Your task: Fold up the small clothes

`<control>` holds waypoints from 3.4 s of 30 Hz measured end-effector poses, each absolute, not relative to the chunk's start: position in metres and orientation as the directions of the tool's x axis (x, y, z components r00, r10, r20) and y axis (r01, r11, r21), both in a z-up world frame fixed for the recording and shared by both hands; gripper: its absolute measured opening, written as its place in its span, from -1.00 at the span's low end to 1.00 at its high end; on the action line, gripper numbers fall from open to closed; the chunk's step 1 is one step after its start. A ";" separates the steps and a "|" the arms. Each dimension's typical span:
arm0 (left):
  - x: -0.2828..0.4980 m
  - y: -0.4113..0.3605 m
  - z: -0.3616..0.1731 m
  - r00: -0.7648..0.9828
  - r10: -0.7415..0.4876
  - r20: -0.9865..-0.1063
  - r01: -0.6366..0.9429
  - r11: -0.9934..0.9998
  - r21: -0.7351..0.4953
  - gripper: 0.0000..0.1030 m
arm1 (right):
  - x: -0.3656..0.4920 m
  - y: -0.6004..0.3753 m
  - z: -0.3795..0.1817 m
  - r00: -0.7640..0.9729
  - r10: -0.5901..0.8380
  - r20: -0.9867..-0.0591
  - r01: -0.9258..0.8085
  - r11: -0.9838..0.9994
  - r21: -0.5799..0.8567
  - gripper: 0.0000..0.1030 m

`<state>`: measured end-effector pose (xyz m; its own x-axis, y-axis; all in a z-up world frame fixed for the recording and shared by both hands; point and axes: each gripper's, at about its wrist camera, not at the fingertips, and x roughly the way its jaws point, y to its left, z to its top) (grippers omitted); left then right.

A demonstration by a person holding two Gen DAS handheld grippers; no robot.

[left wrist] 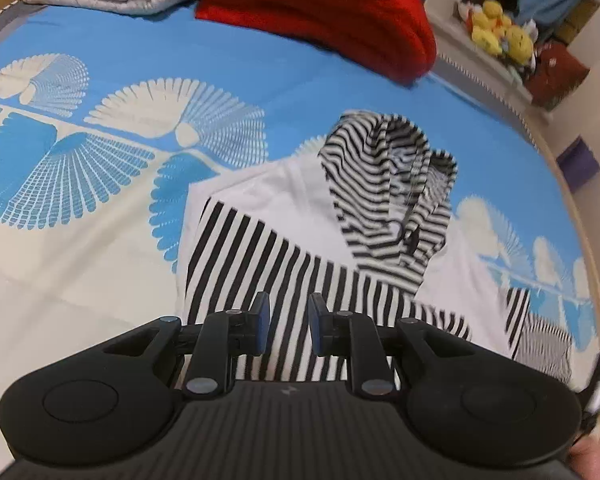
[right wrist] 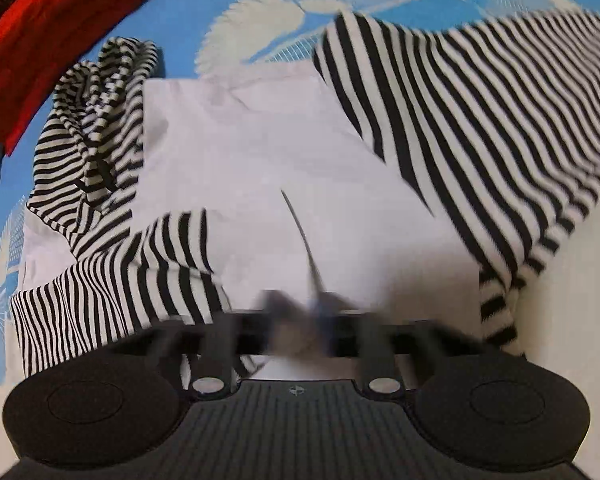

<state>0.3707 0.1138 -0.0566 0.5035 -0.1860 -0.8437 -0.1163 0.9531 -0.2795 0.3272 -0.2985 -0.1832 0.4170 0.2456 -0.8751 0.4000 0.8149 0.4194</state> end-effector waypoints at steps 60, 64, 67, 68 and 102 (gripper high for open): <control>0.359 0.028 -0.091 0.428 -0.124 -0.895 0.114 0.990 -0.083 -0.23 | 0.267 -0.604 -0.205 0.454 -0.026 -0.891 0.781 0.492 0.383 -0.22; 0.359 0.027 -0.091 0.429 -0.122 -0.895 0.118 0.990 -0.078 -0.23 | 0.258 -0.625 -0.220 0.491 -0.033 -0.871 0.803 0.405 0.437 -0.22; 0.359 0.030 -0.091 0.430 -0.117 -0.895 0.109 0.991 -0.078 -0.23 | 0.258 -0.633 -0.227 0.514 -0.064 -0.855 0.802 0.389 0.453 -0.22; 0.359 0.031 -0.091 0.431 -0.117 -0.895 0.107 0.991 -0.078 -0.23 | 0.259 -0.634 -0.229 0.517 -0.076 -0.853 0.803 0.389 0.452 -0.22; 0.362 0.081 -0.064 0.476 -0.133 -0.869 0.003 0.989 -0.149 -0.23 | 0.321 -0.347 -0.040 0.905 0.040 -0.424 0.082 0.961 0.266 -0.92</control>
<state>0.3616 0.0809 -0.0636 0.4761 -0.1330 -0.8693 0.0033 0.9888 -0.1494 0.3208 -0.3466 -0.0405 0.9048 0.0396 -0.4239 0.0824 0.9606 0.2656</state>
